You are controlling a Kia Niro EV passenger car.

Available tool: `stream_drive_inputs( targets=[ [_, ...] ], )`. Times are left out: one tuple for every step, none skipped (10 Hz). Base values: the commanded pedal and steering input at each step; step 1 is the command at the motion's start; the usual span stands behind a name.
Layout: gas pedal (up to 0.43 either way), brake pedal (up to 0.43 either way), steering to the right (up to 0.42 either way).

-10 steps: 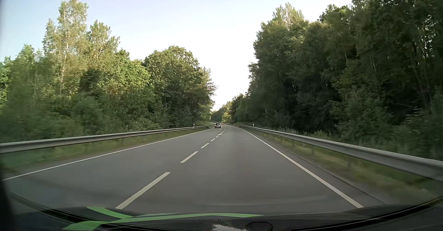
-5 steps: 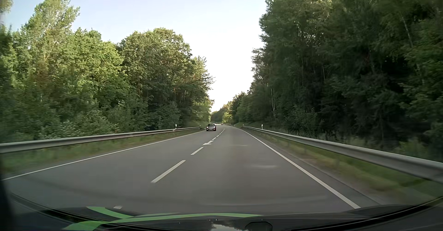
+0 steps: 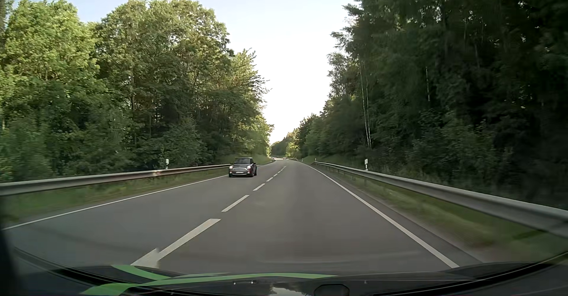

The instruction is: Follow the waypoints while adhering to traffic rules and regulations

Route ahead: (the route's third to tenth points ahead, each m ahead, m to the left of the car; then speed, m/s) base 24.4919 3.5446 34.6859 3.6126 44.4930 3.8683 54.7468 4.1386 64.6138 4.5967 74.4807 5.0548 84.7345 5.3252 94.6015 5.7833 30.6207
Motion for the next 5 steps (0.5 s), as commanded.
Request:
stream_drive_inputs(
  targets=[
    [0.299,0.0,-0.007],
    [0.299,0.0,-0.007],
    [0.299,0.0,-0.007],
    [0.311,0.0,-0.007],
    [0.358,0.0,-0.006]
  ],
)
